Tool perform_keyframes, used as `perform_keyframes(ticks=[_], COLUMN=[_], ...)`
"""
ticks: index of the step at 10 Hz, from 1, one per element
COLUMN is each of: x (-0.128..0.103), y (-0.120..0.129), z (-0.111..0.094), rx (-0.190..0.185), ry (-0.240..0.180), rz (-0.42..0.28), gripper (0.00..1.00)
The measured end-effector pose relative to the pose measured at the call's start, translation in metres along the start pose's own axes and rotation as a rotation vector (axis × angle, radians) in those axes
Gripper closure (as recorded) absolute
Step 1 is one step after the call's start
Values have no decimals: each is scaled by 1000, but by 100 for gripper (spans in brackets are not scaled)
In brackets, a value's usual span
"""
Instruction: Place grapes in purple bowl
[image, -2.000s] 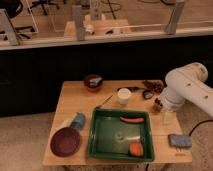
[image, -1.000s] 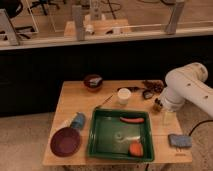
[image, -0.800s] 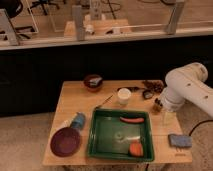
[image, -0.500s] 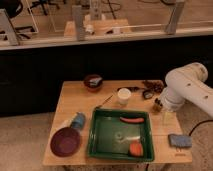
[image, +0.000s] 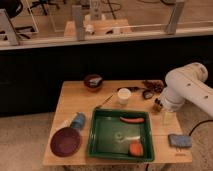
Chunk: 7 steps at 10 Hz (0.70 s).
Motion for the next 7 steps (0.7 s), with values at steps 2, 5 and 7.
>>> perform_keyframes(ticks=[2,5,7], x=[0,0,4], y=[0,0,-11], z=[0,0,3], rx=[0,0,26], ry=[0,0,-5], rz=[0,0,-13], gripper=[20,20,20])
